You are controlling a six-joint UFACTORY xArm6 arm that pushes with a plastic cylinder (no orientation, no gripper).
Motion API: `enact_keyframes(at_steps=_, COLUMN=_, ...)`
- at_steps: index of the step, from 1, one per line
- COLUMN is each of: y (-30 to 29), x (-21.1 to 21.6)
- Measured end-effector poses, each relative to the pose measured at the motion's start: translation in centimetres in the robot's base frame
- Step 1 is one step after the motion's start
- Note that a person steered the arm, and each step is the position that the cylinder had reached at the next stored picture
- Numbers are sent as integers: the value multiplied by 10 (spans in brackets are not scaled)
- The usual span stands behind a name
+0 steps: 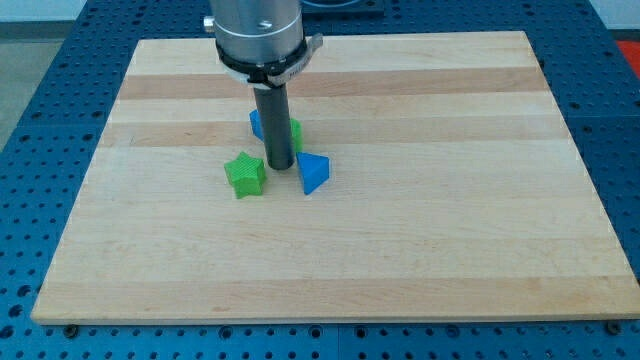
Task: Push the green circle on top of green star
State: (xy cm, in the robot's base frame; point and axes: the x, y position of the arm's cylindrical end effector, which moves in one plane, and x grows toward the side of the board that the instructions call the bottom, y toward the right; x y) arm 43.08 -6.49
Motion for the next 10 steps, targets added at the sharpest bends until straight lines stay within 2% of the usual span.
enact_keyframes(at_steps=1, y=1, x=-3)
enact_keyframes(at_steps=2, y=30, x=-3)
enact_keyframes(at_steps=3, y=79, x=-23)
enact_keyframes(at_steps=4, y=91, x=-53)
enact_keyframes(at_steps=7, y=20, x=-48)
enact_keyframes(at_steps=10, y=10, x=-48)
